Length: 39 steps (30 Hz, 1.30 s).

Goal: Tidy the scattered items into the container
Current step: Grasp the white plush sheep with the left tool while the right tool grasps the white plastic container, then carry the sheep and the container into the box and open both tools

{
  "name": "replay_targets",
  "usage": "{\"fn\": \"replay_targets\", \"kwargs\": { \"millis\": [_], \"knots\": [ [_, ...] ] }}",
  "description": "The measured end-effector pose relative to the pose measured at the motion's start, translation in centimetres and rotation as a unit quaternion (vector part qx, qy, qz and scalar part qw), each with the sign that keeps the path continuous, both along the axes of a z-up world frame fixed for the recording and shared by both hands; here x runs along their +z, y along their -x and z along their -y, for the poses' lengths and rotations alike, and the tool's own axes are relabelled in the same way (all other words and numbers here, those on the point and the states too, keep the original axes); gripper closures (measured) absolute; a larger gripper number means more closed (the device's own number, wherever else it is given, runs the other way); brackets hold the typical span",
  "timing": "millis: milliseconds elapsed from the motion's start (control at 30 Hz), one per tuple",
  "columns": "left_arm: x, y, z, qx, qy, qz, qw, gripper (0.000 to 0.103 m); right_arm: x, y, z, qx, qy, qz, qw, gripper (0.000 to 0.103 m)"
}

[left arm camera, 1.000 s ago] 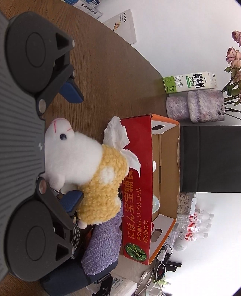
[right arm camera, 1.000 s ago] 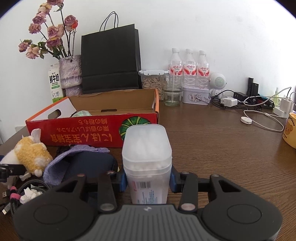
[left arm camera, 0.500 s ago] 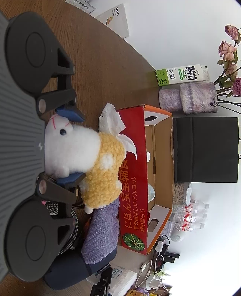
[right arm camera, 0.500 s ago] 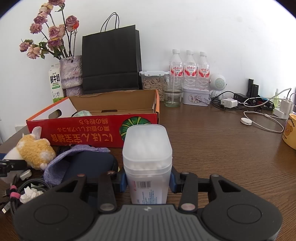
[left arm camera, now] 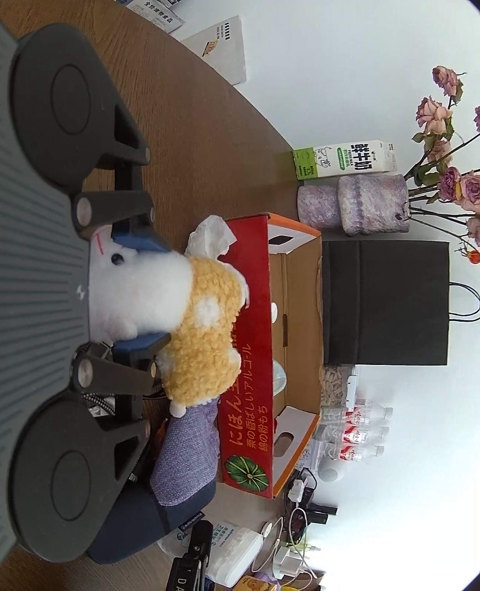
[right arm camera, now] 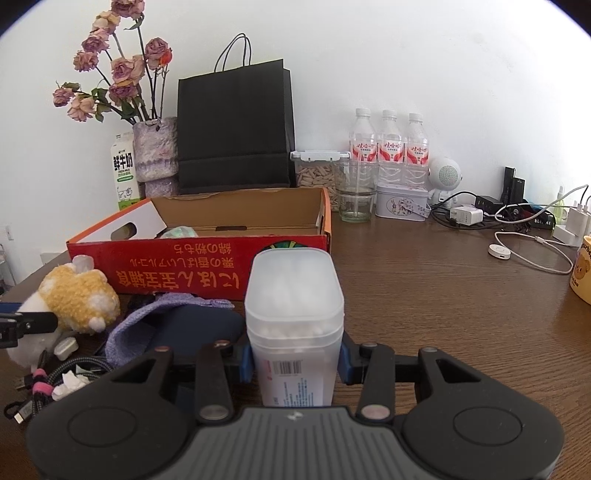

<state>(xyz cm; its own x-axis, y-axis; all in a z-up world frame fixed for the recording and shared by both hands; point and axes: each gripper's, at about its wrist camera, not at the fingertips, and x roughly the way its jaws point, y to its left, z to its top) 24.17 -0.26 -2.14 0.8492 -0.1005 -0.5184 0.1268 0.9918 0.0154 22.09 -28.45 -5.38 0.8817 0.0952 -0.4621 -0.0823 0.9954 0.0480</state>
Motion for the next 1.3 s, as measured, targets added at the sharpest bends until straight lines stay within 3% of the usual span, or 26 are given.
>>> {"fn": "replay_targets", "kwargs": {
  "millis": [333,500,700,900,1033,1300],
  "knots": [
    [5.4,1.6,0.5,0.0,0.019,0.084,0.9963,0.058,4.2,0.9,-0.7,0.021,0.007,0.062,0.998,0.063],
    [8.5,-1.7,1.2,-0.006,0.041,0.111,0.9929,0.058,7.8,-1.9,-1.9,0.041,-0.003,0.099,0.994,0.063],
    [9.5,-7.9,1.8,0.001,0.102,0.101,0.9897,0.058,10.1,-7.5,-4.2,0.051,-0.026,0.117,0.991,0.063],
    [8.2,-13.0,2.6,0.006,0.098,0.087,0.9914,0.058,9.2,-13.6,-5.5,0.062,-0.022,0.086,0.994,0.063],
    [6.0,-16.8,1.9,0.018,0.091,0.045,0.9947,0.058,7.4,-17.2,-5.8,0.073,-0.017,0.047,0.996,0.063],
    [3.3,-20.2,1.9,0.037,0.044,0.008,0.9983,0.056,4.5,-21.4,-6.4,0.081,0.009,-0.013,0.997,0.063]
  ]
}}
